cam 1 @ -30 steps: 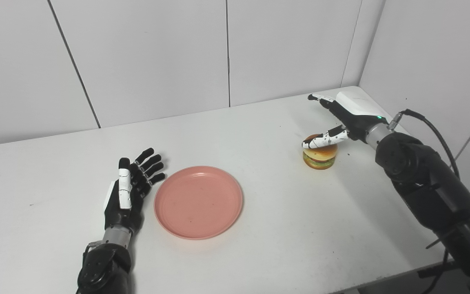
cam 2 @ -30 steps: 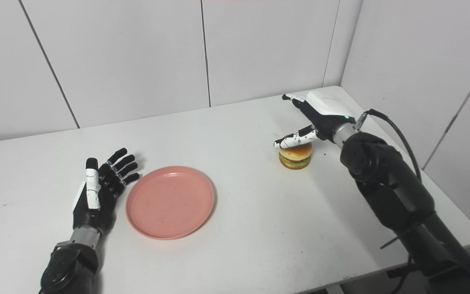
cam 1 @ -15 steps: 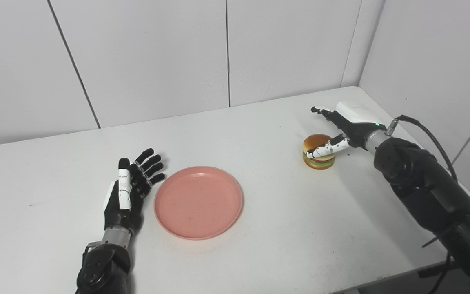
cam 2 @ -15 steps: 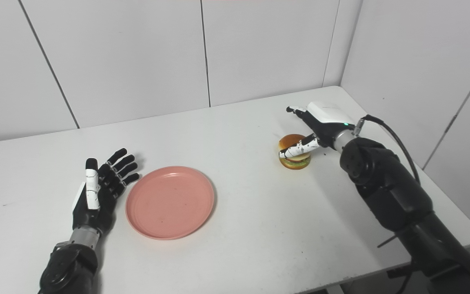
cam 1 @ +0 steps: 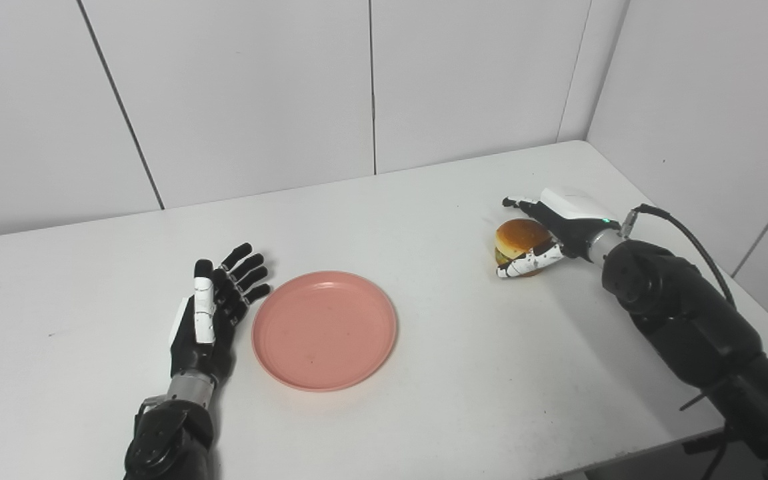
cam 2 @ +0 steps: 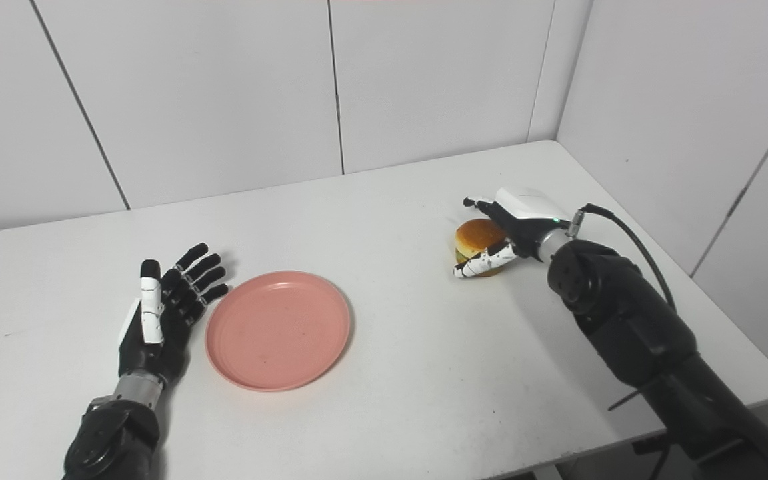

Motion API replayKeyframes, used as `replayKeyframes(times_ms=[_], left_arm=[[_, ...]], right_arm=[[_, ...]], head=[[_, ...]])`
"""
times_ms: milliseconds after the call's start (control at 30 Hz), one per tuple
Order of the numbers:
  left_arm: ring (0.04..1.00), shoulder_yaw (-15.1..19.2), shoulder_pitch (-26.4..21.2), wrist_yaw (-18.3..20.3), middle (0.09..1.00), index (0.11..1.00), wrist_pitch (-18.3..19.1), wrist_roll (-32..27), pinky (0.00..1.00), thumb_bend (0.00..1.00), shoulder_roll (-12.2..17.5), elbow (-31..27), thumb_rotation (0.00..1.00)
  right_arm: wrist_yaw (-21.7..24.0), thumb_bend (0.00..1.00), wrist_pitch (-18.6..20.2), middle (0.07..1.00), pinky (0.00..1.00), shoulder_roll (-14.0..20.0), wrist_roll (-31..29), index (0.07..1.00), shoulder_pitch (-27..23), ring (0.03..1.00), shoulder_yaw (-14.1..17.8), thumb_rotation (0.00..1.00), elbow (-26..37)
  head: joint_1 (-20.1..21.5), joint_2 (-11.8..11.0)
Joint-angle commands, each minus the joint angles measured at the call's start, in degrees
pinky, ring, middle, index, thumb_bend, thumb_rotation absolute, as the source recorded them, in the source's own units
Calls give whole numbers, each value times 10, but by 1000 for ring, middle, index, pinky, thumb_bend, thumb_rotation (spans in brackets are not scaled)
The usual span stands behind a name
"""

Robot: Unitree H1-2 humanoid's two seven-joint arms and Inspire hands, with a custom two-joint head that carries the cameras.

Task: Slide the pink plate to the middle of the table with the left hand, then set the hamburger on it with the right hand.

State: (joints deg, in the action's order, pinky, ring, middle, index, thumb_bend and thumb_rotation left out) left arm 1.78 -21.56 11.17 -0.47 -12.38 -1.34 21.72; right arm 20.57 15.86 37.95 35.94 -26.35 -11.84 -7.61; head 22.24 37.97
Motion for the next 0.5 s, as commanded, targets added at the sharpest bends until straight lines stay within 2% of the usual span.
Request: replayKeyframes(times_ms=[0, 67, 100, 133, 200, 367, 467], left_arm=[[821, -1, -1, -2, 813, 792, 11, -2, 763, 836, -3, -11, 1000], [824, -1, 0, -2, 816, 795, 13, -2, 764, 832, -3, -14, 1000], [824, -1, 1, -2, 816, 795, 15, -2, 764, 832, -3, -15, 1000], [826, -1, 1, -1, 819, 798, 16, -3, 768, 831, -3, -16, 1000], [830, -1, 2, 3, 823, 802, 16, -6, 773, 826, -3, -16, 1000], [830, -1, 1, -2, 824, 804, 20, -2, 769, 830, -4, -19, 1000], [825, -1, 1, -5, 818, 800, 23, 0, 765, 836, -5, -22, 1000]], right_arm=[[-12, 870, -19, 895, 720, 9, 5, 880, -16, 845, 2, 386, 6], [-15, 835, -16, 882, 710, 8, 9, 867, -16, 830, -1, 305, 6], [-19, 833, -17, 881, 710, 7, 14, 867, -16, 829, -4, 301, 5], [-22, 781, -19, 862, 691, 7, 16, 850, -16, 810, -6, 235, 4], [-30, 735, -22, 840, 674, 6, 23, 832, -15, 790, -9, 180, 3], [-40, 617, -34, 649, 462, 6, 25, 735, -16, 560, -9, 31, -5], [-42, 601, -41, 641, 468, 8, 27, 731, -16, 561, -12, 5, -10]], head=[[-1, -1], [-1, -1], [-2, 0], [-2, 0], [-2, 0], [-3, 3], [-5, 5]])
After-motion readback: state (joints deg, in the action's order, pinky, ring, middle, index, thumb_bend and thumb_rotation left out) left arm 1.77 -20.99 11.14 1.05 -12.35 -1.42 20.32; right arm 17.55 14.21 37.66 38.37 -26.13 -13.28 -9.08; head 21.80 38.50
